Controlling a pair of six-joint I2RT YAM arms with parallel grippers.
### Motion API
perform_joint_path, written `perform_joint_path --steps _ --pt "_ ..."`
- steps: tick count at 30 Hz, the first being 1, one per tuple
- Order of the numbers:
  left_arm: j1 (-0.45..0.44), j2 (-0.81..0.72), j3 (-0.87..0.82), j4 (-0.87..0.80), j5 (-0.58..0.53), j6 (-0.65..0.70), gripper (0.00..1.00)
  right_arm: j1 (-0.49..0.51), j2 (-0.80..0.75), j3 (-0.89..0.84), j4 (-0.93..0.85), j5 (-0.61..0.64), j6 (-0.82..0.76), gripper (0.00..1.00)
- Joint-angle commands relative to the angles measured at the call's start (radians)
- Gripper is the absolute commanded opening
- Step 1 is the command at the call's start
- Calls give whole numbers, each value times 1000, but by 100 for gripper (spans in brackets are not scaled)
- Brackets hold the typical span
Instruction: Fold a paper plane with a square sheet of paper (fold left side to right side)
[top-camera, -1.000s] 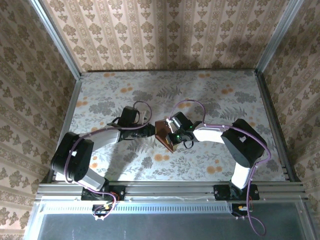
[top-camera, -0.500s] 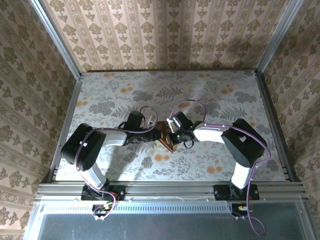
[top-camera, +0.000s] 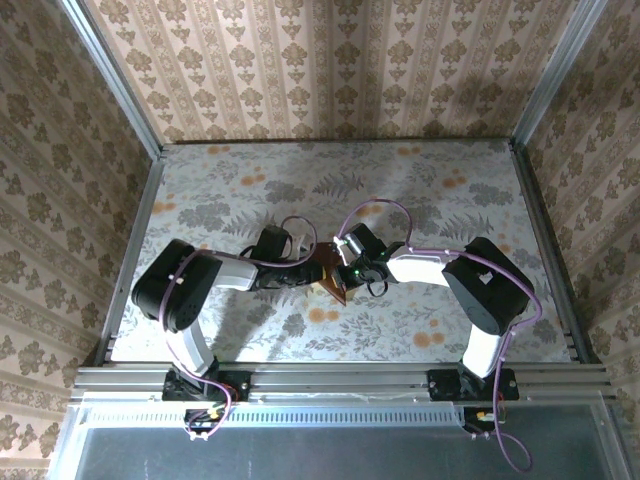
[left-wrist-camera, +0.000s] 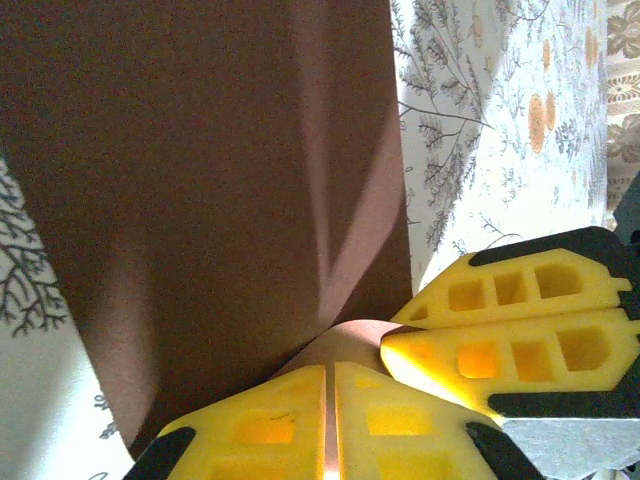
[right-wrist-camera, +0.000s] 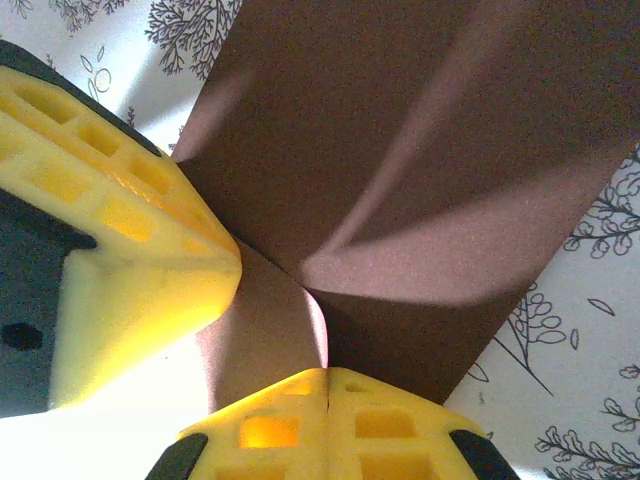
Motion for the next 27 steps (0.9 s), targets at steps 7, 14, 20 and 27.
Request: perform_joint_path --steps 7,14,20,27 --pt "-6 37 36 -112 -74 57 11 -14 30 -14 -85 38 -3 0" --pt "-7 56 54 -215 -117 77 10 -25 -19 27 -100 30 -6 4" --pt "-10 83 67 -243 -130 75 8 -43 -55 59 -133 36 -15 13" --pt "-11 112 92 -261 -134 70 7 -59 -93 55 -193 62 -21 25"
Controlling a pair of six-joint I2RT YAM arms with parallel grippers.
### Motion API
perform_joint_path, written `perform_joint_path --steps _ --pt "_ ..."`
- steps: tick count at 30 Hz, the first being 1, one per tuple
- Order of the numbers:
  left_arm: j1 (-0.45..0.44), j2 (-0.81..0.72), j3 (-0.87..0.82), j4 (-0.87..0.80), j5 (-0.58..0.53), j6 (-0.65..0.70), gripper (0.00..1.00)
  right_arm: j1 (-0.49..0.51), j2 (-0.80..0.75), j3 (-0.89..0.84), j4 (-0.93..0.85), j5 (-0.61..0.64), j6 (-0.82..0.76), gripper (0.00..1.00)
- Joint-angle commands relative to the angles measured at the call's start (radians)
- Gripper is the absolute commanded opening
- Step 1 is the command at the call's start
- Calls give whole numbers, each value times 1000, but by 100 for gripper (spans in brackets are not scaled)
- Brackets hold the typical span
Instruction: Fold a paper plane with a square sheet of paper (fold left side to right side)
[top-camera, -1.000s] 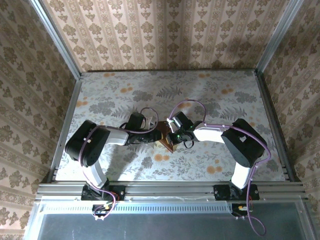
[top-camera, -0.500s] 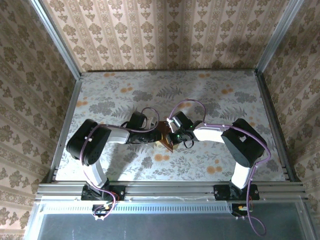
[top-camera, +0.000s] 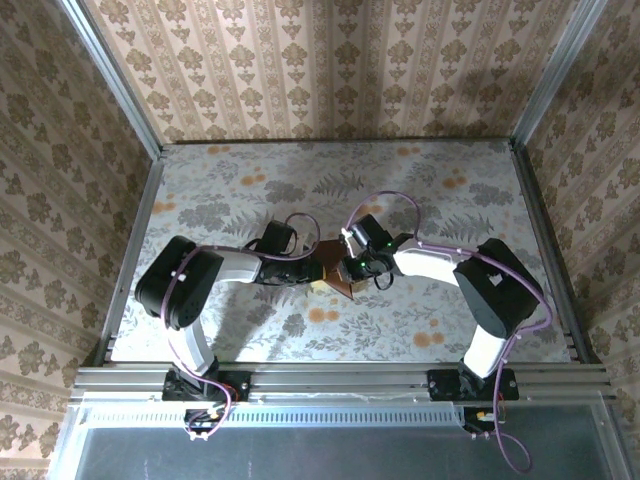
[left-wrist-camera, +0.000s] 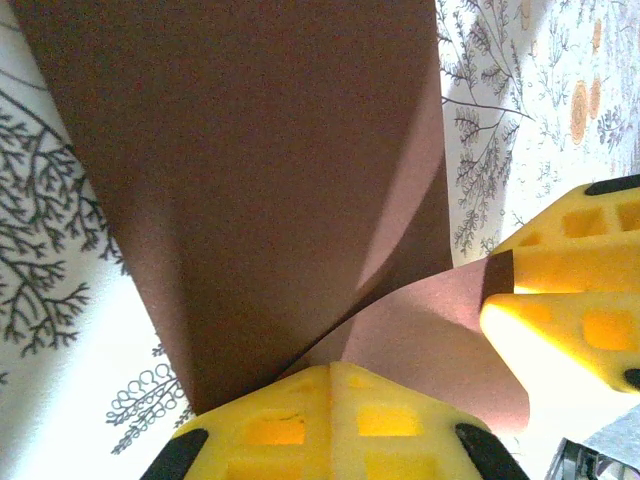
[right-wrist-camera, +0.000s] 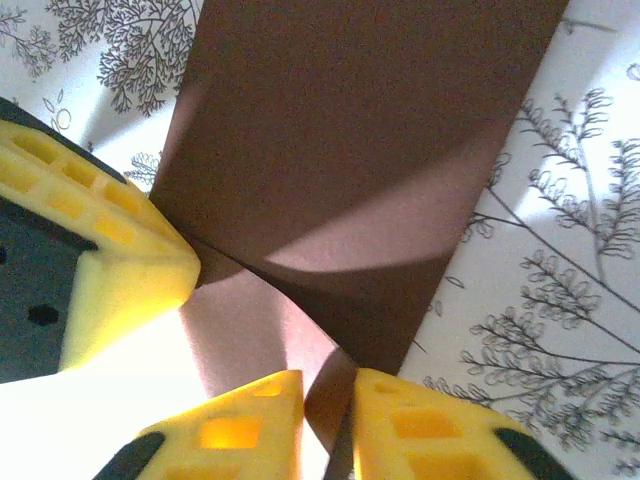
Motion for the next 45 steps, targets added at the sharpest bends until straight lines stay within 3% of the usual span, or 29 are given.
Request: perform_joint_path --steps 1,5,9,16,19,45 --pt "-5 86 1 -82 -112 31 6 -8 -50 12 -78 38 -13 27" --pt "-5 97 16 -101 -119 35 6 -10 -111 5 -116 52 -11 36" --pt "-5 107 32 -117 -126 40 6 -9 -168 -12 -127 6 9 38" --pt "-6 105 45 -136 -134 42 6 1 -159 -58 2 -294 133 17" --pt "-7 104 54 -150 -138 50 6 2 -124 -76 66 -356 183 14" --pt "-8 105 65 -172 -146 59 6 -25 15 -154 89 -344 247 13"
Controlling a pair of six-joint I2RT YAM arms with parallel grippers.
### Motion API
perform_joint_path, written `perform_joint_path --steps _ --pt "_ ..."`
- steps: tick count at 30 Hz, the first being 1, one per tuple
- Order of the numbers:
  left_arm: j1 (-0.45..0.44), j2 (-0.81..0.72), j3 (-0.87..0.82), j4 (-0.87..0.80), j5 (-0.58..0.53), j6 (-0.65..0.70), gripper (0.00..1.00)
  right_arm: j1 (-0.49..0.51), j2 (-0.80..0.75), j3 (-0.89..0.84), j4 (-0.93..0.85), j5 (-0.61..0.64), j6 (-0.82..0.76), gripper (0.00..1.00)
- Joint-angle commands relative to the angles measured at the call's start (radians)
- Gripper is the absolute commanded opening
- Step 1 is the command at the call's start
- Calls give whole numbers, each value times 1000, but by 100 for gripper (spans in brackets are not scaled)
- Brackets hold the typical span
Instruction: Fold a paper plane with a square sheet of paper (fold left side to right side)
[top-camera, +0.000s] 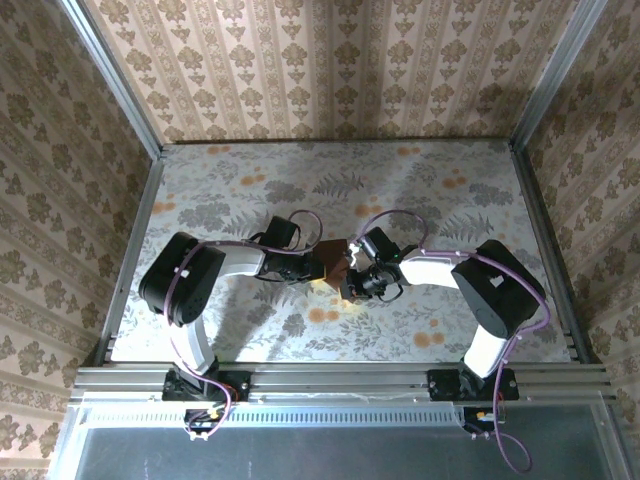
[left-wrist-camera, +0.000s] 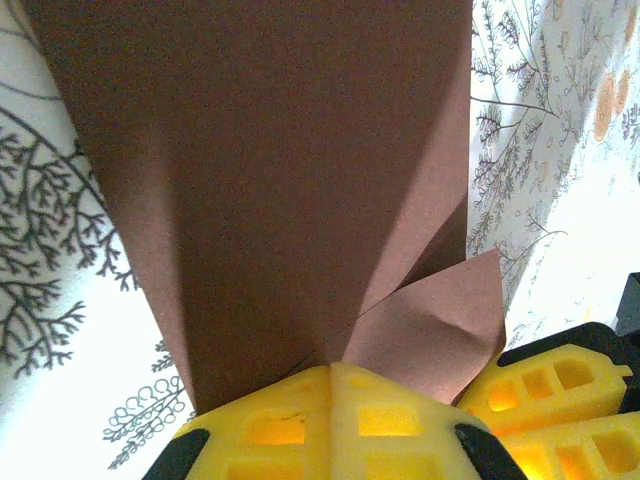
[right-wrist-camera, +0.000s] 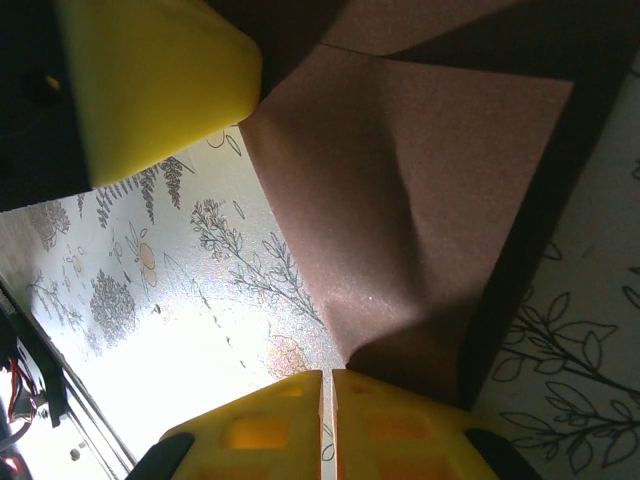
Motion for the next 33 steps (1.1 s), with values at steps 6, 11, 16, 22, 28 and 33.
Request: perform_joint_path --steps 6,11,16,22,28,33 --pt "-8 77 -10 -40 -143 43 6 -16 19 -29 -4 -8 17 12" --pt "-8 54 3 -33 -128 44 6 -25 50 -55 14 -30 27 10" --pt "-8 -10 23 -35 -122 59 8 -28 77 -75 16 -33 29 6" --pt "-20 -110 -1 10 -107 77 9 -34 89 -82 18 -19 30 3" --pt "-68 -149 -52 66 -65 78 10 -41 90 -73 15 5 31 1" --pt "-100 -131 -85 133 -49 53 10 -45 91 -73 26 15 46 0"
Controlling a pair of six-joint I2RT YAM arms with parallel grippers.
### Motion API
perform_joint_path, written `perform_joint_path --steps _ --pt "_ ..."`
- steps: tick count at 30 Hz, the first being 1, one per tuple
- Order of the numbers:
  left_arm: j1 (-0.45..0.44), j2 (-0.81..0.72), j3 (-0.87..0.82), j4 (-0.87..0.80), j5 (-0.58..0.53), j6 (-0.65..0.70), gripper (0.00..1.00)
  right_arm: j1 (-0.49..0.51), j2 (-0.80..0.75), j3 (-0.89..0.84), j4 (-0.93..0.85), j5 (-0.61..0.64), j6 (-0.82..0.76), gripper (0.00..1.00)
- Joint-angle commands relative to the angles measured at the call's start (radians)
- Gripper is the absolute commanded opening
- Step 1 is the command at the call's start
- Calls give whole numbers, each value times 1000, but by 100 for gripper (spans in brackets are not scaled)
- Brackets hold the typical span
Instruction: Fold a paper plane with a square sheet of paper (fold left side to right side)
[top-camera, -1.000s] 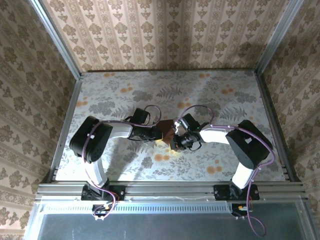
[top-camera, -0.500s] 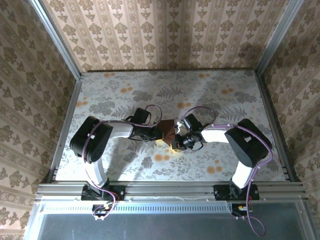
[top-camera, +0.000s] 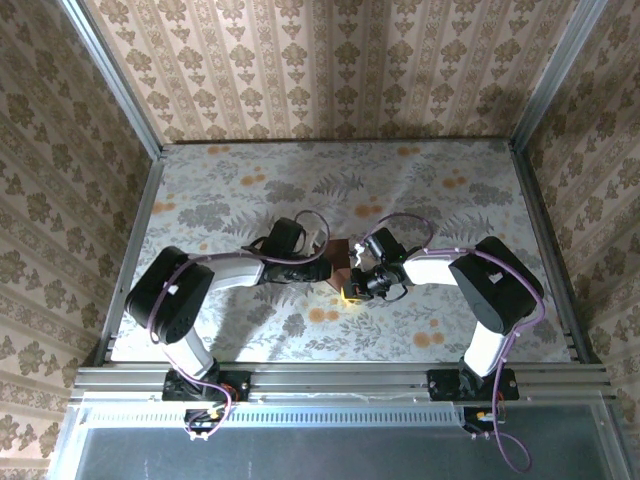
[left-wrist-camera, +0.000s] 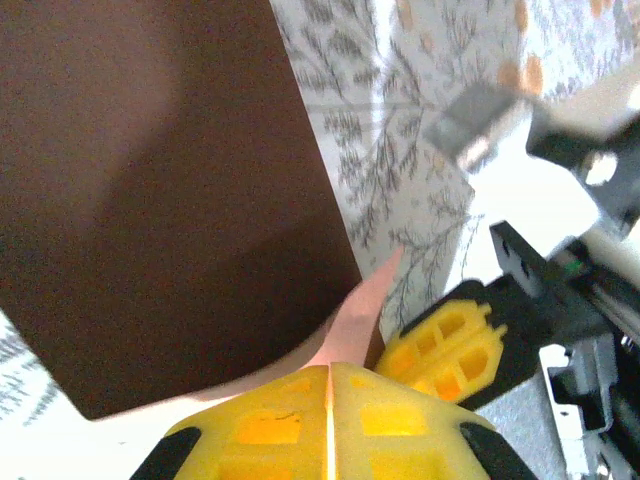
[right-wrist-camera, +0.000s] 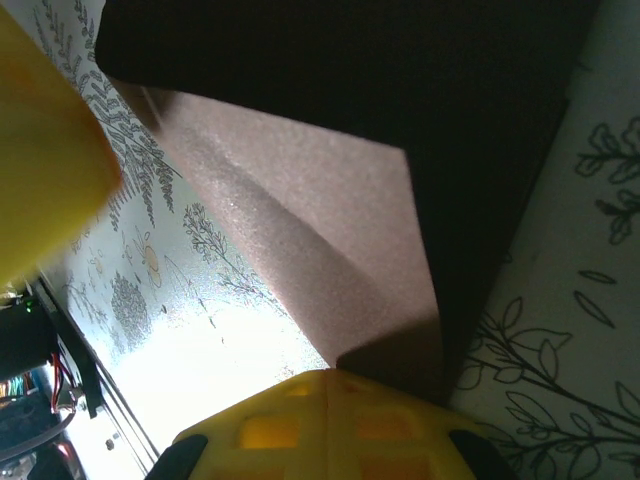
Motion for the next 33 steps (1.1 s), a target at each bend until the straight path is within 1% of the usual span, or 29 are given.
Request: perform_joint_path --steps 1,5,18,24,30,33 --pt "-13 12 -23 63 28 0 10 -1 63 -28 -53 99 20 0" --pt "-24 32 -29 102 32 -10 10 -1 65 -28 -60 111 25 0" --pt "-28 115 1 112 19 4 9 -1 66 -15 -104 133 9 0" --pt "-28 150 32 22 -35 40 7 -1 62 -3 -155 158 -12 0" --pt "-24 160 57 -74 -117 69 5 -1 64 5 -181 160 -26 0" --pt "-11 169 64 -88 -133 79 5 -1 67 3 -179 153 -27 0"
